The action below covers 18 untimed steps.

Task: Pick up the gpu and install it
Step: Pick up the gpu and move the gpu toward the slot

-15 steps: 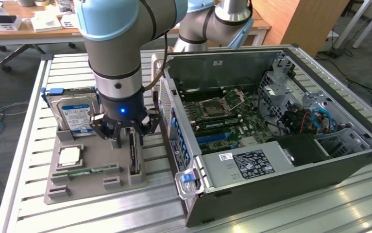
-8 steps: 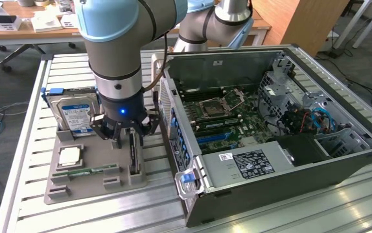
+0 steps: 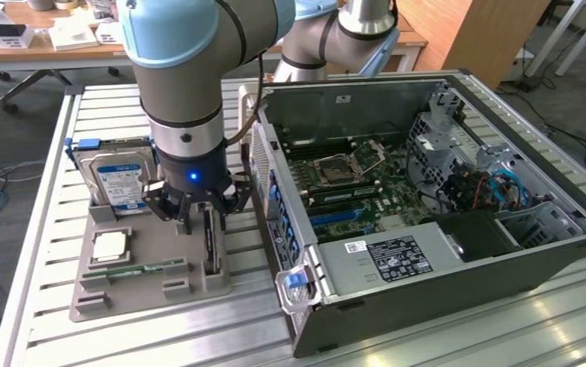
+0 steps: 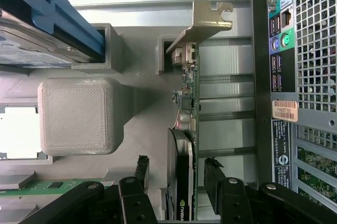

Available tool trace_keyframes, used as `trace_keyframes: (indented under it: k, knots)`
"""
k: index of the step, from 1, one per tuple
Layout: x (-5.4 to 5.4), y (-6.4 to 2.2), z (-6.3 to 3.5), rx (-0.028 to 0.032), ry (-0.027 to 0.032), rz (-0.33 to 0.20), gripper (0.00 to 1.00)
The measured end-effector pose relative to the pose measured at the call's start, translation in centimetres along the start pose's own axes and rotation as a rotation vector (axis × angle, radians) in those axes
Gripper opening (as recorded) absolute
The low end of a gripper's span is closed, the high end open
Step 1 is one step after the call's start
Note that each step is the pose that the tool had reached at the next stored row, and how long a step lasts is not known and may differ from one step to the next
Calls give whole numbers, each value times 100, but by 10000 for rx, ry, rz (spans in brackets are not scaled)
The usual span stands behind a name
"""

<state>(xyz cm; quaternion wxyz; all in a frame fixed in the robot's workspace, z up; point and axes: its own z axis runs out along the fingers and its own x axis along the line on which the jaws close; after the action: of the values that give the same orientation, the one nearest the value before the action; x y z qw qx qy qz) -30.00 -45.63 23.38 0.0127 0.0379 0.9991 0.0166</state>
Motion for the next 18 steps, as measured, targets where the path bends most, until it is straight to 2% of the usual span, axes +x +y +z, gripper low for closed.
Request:
trace_keyframes:
  k: [18]
  knots:
    - [1, -1, 41, 1, 1, 0, 55]
